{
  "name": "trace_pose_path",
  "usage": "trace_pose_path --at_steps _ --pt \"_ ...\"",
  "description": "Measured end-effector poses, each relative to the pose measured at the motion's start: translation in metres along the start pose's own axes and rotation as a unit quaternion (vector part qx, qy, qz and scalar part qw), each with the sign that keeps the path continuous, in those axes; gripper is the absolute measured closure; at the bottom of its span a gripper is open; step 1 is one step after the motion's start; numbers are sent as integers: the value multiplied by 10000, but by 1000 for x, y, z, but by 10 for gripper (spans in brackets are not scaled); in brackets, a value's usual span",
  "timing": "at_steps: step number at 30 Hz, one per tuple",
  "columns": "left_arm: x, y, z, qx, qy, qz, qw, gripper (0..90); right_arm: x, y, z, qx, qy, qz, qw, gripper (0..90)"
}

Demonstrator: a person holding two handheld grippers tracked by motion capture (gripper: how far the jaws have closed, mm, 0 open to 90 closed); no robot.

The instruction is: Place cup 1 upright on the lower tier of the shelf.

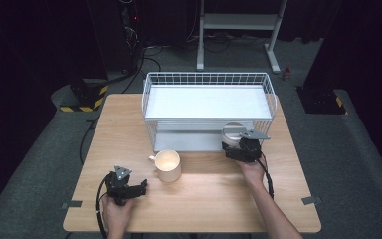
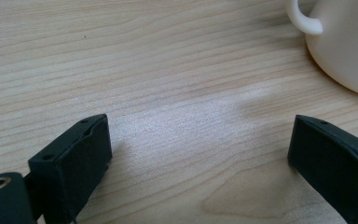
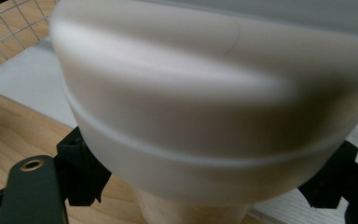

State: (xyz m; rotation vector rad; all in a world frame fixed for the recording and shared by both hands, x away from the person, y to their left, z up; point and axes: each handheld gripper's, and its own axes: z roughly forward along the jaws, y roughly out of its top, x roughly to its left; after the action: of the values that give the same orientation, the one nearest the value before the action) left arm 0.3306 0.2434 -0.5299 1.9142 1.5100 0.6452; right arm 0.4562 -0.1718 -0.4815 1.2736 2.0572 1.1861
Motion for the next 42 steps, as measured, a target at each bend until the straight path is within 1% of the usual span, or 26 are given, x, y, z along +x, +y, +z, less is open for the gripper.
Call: trace_pose_path --at_steps 1,3,4,9,10,11,12,13,16,18,19,21,28,29,32,34,35,39,40,42 --pt "0 0 0 -2 -1 -3 10000 63 0 1 1 11 -26 -49 10000 182" --pt "0 0 0 0 -2 0 10000 63 1 1 1 7 -39 -49 10000 182" --pt "0 0 0 -13 10 -5 10000 64 1 2 3 -3 -69 -100 9999 182" --pt "0 0 0 -7 2 0 10000 66 0 3 6 -41 -73 -88 9999 182" --pt "0 0 0 -7 -1 5 10000 66 -1 3 7 -58 -79 -74 9999 182" --pt "0 0 0 -7 0 8 10000 67 -3 3 8 -88 -69 -4 9999 182" --pt "0 0 0 -12 4 2 10000 67 -3 3 8 -88 -69 -4 9999 182" --pt "0 0 0 0 -9 9 10000 67 -4 3 8 -109 -87 83 9999 182" --pt "0 0 0 -8 -5 10 10000 68 -6 3 8 -117 -103 66 9999 181" --pt "0 0 0 -19 7 10 10000 70 -8 5 9 -57 -111 90 9999 180" --pt "0 0 0 -17 5 5 10000 70 -7 5 9 -20 -113 84 9999 180" --pt "0 0 0 -15 0 8 10000 70 -7 6 8 14 -88 -27 10000 179" --pt "0 0 0 -15 -6 10 10000 71 -9 5 7 22 -43 -8 10000 177" --pt "0 0 0 -9 -12 11 10000 72 -9 5 6 52 -38 -37 10000 176" --pt "-1 0 0 -19 -1 3 10000 72 -7 5 6 76 -55 -46 9999 176" --pt "0 0 0 -23 -11 4 10000 73 -5 5 5 117 -79 -178 9997 177" --pt "0 0 0 -22 -18 3 10000 75 -6 5 5 127 -80 -200 9997 177" --pt "0 0 0 -24 -16 4 10000 77 -6 4 4 132 -72 -175 9997 179" --pt "0 0 0 -26 -22 2 10000 77 -7 4 5 113 -110 -217 9996 181" --pt "0 0 0 -27 -30 3 10000 79 -8 4 6 80 -146 -194 9997 181"
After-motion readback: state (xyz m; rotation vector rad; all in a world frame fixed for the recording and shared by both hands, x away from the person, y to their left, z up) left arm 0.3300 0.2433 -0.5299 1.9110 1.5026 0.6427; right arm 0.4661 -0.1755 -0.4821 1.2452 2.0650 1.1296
